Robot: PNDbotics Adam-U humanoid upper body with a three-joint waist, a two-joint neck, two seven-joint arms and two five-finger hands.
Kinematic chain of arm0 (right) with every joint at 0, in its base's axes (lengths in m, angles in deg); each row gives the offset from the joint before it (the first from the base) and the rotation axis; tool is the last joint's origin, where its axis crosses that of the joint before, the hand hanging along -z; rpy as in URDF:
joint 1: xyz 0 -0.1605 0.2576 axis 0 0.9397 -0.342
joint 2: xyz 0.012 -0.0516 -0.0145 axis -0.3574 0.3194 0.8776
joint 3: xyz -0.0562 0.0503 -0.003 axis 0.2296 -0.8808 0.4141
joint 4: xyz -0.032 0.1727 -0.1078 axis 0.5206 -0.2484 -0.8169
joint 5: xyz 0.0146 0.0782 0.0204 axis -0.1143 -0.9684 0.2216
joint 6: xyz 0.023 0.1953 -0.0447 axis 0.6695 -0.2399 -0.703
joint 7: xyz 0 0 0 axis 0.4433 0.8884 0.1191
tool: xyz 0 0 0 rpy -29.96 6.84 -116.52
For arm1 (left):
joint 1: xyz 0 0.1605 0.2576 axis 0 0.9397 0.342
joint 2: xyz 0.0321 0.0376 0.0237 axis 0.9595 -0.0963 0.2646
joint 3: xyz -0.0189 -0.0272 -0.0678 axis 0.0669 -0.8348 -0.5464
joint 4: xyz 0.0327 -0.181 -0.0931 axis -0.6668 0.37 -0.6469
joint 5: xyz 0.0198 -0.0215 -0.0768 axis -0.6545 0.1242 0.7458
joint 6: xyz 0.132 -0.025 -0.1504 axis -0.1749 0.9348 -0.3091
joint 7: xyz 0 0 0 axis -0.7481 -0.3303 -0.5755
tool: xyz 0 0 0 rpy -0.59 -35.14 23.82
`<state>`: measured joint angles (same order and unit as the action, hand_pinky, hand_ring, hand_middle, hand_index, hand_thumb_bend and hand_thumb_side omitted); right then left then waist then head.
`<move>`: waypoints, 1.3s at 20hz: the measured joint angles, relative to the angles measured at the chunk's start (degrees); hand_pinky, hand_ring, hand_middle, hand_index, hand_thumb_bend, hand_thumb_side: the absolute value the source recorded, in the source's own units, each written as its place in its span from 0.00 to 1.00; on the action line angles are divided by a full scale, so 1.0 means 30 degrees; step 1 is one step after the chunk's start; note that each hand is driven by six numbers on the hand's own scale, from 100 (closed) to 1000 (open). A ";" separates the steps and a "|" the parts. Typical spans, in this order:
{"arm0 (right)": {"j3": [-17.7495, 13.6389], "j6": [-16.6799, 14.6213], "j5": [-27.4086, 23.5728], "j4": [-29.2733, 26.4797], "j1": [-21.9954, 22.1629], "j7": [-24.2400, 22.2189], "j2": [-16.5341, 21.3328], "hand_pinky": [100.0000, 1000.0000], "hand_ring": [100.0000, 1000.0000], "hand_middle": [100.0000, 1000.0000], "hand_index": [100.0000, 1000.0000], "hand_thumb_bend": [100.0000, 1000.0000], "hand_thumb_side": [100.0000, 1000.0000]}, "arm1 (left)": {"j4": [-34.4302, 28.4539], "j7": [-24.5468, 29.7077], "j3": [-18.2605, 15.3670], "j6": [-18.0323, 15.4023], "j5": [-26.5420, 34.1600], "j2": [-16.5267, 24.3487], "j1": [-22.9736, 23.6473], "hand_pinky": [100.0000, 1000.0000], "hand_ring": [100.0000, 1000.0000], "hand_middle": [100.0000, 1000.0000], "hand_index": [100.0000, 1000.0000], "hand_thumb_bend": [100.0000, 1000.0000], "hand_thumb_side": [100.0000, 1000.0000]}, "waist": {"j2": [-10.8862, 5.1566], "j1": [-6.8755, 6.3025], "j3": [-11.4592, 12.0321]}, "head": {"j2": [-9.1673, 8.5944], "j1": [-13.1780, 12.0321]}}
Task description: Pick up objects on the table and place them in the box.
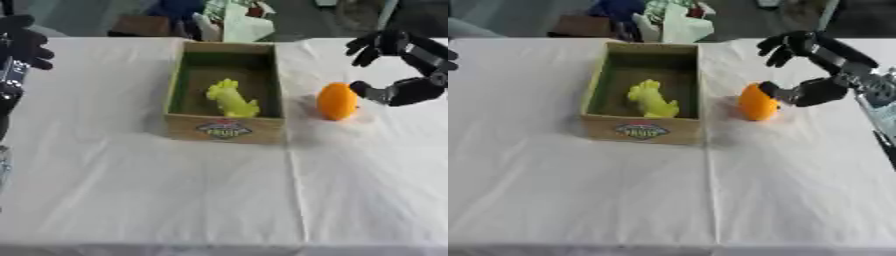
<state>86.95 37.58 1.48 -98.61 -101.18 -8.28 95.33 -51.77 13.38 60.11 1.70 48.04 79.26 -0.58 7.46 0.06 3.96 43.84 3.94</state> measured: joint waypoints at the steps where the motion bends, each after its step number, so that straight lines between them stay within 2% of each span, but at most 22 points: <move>1: 0.0022 -0.0100 0.0352 0.0548 -0.0175 -0.0044 -0.0118 0.64 0.67 0.72 0.87 0.31 0.33 | -0.0105 -0.0007 -0.0026 0.0007 0.0002 -0.0061 0.0130 0.53 0.54 0.54 0.76 0.60 0.71 | -0.0002 -0.0005 0.0005 | 0.0000 0.0048; 10: -0.0149 -0.0179 0.3552 0.5220 -0.1560 0.0263 -0.1586 0.63 0.67 0.72 0.87 0.34 0.39 | -0.0437 -0.0019 -0.0353 0.0034 0.0204 -0.0462 0.0948 0.53 0.54 0.54 0.76 0.60 0.71 | -0.0007 -0.0143 0.0213 | 0.0000 0.0334; 13: -0.0271 -0.0136 0.4317 0.6205 -0.1857 0.0610 -0.2004 0.63 0.66 0.72 0.87 0.34 0.39 | -0.0439 -0.0026 -0.0384 0.0040 0.0239 -0.0531 0.1032 0.53 0.54 0.54 0.76 0.60 0.71 | -0.0005 -0.0215 0.0274 | 0.0000 0.0400; 17: -0.0364 -0.0176 0.5166 0.6964 -0.2088 0.1113 -0.2423 0.62 0.64 0.66 0.82 0.29 0.35 | -0.0439 -0.0024 -0.0403 0.0050 0.0260 -0.0629 0.1105 0.53 0.54 0.54 0.76 0.59 0.71 | -0.0002 -0.0213 0.0327 | 0.0000 0.0427; 20: -0.0449 -0.0167 0.5909 0.7227 -0.2126 0.1615 -0.2571 0.61 0.61 0.58 0.74 0.20 0.23 | -0.0439 -0.0002 -0.0403 0.0072 0.0266 -0.0632 0.1114 0.52 0.54 0.54 0.76 0.59 0.71 | -0.0001 -0.0211 0.0339 | 0.0000 0.0435; 21: -0.0458 -0.0138 0.6171 0.7294 -0.2152 0.1818 -0.2582 0.61 0.61 0.57 0.73 0.19 0.22 | -0.0439 0.0013 -0.0403 0.0085 0.0266 -0.0633 0.1119 0.52 0.54 0.54 0.76 0.59 0.71 | -0.0001 -0.0208 0.0346 | 0.0000 0.0437; 22: -0.0459 -0.0102 0.6401 0.7319 -0.2153 0.2041 -0.2599 0.60 0.59 0.51 0.66 0.13 0.10 | -0.0439 0.0020 -0.0403 0.0092 0.0266 -0.0636 0.1132 0.52 0.54 0.54 0.76 0.59 0.71 | -0.0001 -0.0203 0.0353 | 0.0000 0.0438; 23: -0.0463 -0.0073 0.6635 0.7346 -0.2160 0.2293 -0.2638 0.60 0.58 0.48 0.64 0.10 0.05 | -0.0439 0.0023 -0.0403 0.0095 0.0267 -0.0638 0.1143 0.52 0.54 0.54 0.76 0.59 0.71 | -0.0001 -0.0198 0.0357 | 0.0000 0.0438; 24: -0.0465 -0.0043 0.6895 0.7351 -0.2160 0.2585 -0.2671 0.57 0.55 0.40 0.55 0.00 0.03 | -0.0439 0.0026 -0.0403 0.0098 0.0271 -0.0642 0.1164 0.52 0.54 0.54 0.76 0.58 0.72 | -0.0001 -0.0195 0.0360 | 0.0000 0.0438; 26: -0.0561 0.0054 0.7320 0.7346 -0.2165 0.3445 -0.2690 0.52 0.49 0.29 0.42 0.00 0.01 | -0.0439 0.0036 -0.0403 0.0106 0.0292 -0.0668 0.1205 0.52 0.54 0.54 0.76 0.58 0.72 | -0.0001 -0.0174 0.0369 | 0.0000 0.0438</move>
<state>85.26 37.74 23.43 -76.57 -107.67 2.05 87.26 -53.09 13.48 58.90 2.02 48.91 77.26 3.04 7.46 -0.46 5.06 43.84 5.26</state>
